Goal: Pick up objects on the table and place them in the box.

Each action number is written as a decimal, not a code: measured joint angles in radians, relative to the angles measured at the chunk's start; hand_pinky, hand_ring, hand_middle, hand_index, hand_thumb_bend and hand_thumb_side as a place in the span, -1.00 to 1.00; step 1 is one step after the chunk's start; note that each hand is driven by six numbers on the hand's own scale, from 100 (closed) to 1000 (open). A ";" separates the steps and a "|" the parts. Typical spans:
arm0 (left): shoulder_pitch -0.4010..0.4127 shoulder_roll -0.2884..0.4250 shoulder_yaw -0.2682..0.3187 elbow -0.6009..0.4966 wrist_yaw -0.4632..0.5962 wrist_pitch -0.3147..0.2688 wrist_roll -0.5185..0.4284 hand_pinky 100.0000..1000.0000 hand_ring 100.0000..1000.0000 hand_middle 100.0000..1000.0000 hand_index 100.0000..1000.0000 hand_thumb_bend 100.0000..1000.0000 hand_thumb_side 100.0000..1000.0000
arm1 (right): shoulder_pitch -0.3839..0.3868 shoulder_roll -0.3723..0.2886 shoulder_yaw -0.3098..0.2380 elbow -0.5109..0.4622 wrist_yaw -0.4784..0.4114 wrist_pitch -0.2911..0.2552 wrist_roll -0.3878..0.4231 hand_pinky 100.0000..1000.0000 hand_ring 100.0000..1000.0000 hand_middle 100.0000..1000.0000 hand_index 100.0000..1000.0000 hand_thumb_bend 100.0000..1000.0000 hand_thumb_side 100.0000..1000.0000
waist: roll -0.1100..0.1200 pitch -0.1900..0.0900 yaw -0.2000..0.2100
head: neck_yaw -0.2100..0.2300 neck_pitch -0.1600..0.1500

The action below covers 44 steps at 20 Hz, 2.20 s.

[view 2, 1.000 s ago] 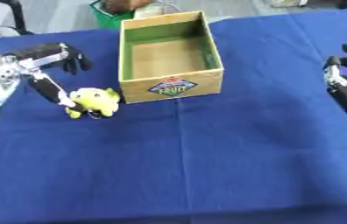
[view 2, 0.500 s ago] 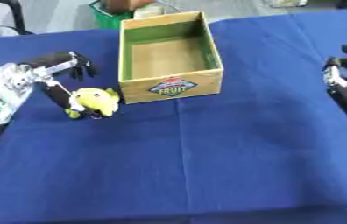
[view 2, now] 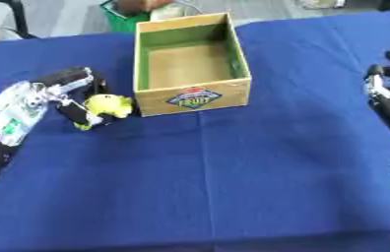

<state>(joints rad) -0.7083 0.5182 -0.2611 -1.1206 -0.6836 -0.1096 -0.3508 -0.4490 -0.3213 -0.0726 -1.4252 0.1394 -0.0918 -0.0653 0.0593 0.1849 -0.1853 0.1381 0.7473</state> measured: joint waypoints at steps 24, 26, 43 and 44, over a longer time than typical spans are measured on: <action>-0.231 -0.112 0.074 0.060 -0.181 0.006 0.100 -0.06 -0.43 -0.40 -0.06 -1.00 -1.00 | -0.013 0.019 0.044 0.007 0.000 -0.005 0.043 0.44 0.78 0.25 0.80 -1.00 -0.01 | 0.008 -0.011 -0.093 | 0.051 -0.002; -0.246 -0.143 0.087 0.105 -0.231 -0.001 0.130 -0.04 -0.39 -0.37 -0.02 -0.99 -1.00 | -0.018 0.019 0.050 0.007 0.000 -0.006 0.050 0.44 0.78 0.25 0.80 -1.00 -0.01 | 0.009 -0.006 -0.106 | 0.059 -0.002; -0.234 -0.235 0.146 0.215 -0.349 -0.062 0.357 0.44 0.46 0.52 0.69 1.00 -0.40 | -0.026 0.029 0.058 0.012 -0.009 -0.009 0.061 0.43 0.78 0.25 0.80 -1.00 0.00 | 0.019 0.008 -0.131 | 0.072 -0.014; -0.232 -0.232 0.146 0.200 -0.345 -0.066 0.364 0.43 0.45 0.51 0.68 1.00 -0.40 | -0.026 0.029 0.058 0.012 -0.009 -0.009 0.061 0.43 0.78 0.25 0.80 -1.00 0.00 | 0.019 0.009 -0.127 | 0.070 -0.015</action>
<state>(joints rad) -0.9403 0.2863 -0.1150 -0.9208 -1.0290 -0.1752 0.0132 -0.4752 -0.2920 -0.0150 -1.4128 0.1306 -0.1007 -0.0042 0.0782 0.1936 -0.3123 0.2081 0.7325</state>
